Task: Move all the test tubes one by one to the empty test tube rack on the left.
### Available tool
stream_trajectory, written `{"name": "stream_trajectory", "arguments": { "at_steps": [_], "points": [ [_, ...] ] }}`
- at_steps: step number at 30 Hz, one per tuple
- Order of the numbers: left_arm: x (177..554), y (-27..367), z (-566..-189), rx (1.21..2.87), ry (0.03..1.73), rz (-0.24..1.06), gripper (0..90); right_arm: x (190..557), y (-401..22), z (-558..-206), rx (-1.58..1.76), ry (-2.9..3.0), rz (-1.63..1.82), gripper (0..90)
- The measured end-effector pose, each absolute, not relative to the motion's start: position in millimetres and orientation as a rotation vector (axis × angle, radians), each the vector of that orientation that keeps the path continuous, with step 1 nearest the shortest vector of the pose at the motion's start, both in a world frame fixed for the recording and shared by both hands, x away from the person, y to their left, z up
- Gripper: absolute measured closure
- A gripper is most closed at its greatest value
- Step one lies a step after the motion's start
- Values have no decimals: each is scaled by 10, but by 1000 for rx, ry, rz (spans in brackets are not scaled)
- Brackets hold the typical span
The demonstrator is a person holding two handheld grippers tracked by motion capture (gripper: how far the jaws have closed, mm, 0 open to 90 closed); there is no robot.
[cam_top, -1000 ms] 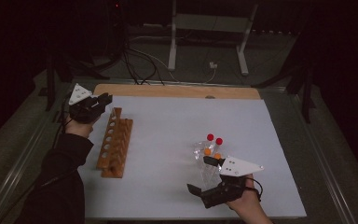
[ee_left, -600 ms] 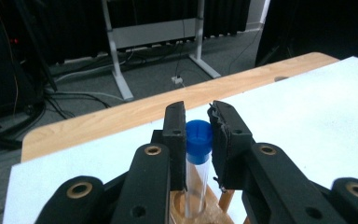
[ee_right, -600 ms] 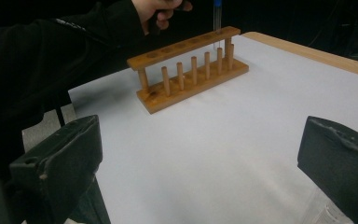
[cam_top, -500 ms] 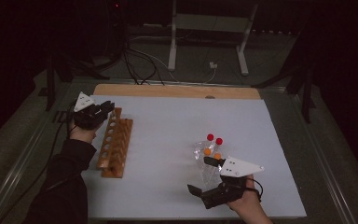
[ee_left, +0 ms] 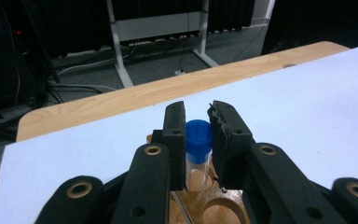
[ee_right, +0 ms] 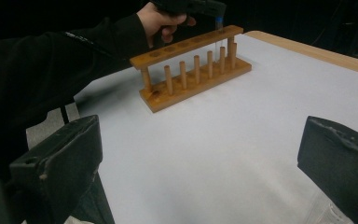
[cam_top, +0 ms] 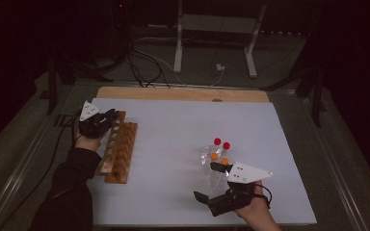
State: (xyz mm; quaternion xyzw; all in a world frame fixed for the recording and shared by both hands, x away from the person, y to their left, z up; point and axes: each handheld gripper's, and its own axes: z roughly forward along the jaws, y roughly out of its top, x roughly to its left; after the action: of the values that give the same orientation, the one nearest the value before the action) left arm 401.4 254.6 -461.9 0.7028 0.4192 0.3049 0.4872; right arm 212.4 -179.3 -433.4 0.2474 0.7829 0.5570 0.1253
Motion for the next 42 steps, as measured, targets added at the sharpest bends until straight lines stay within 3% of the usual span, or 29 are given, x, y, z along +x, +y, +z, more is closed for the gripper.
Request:
{"name": "stream_trajectory", "arguments": {
  "at_steps": [15, 18, 19, 20, 21, 23, 24, 28, 29, 31, 35, 42],
  "points": [
    [4029, 2530, -4576, 1755, 1036, 697, 753, 2133, -1825, -4285, 712, 2279, 1615, 0],
    [4023, 2547, -4566, 1749, 1034, 677, 624, 2152, -1856, -4250, 686, 2273, 1616, 0],
    [4018, 2559, -4558, 1746, 1033, 669, 573, 2159, -1871, -4238, 668, 2271, 1622, 41],
    [4008, 2570, -4548, 1738, 1031, 660, 573, 2159, -1871, -4238, 668, 2271, 1622, 41],
    [3991, 2578, -4535, 1725, 1028, 669, 455, 2168, -1909, -4216, 660, 2238, 1646, 96],
    [3954, 2600, -4495, 1705, 1020, 665, 442, 2175, -1928, -4207, 658, 2227, 1666, 96],
    [3935, 2606, -4472, 1698, 1015, 658, 333, 2184, -1967, -4183, 659, 2212, 1685, 96],
    [3821, 2623, -4358, 1695, 990, 631, 239, 2197, -2031, -4139, 634, 2185, 1691, 112],
    [3798, 2626, -4339, 1691, 983, 612, 173, 2204, -2082, -4109, 617, 2150, 1681, 125],
    [3720, 2619, -4288, 1687, 959, 585, 152, 2214, -2106, -4095, 633, 2160, 1673, 125],
    [3536, 2573, -4215, 1703, 894, 551, 30, 2318, -2268, -4089, 744, 2176, 1598, 92],
    [3219, 2494, -4159, 1714, 802, 510, 21, 2411, -2446, -4153, 838, 2146, 1567, 84]
  ]
}}
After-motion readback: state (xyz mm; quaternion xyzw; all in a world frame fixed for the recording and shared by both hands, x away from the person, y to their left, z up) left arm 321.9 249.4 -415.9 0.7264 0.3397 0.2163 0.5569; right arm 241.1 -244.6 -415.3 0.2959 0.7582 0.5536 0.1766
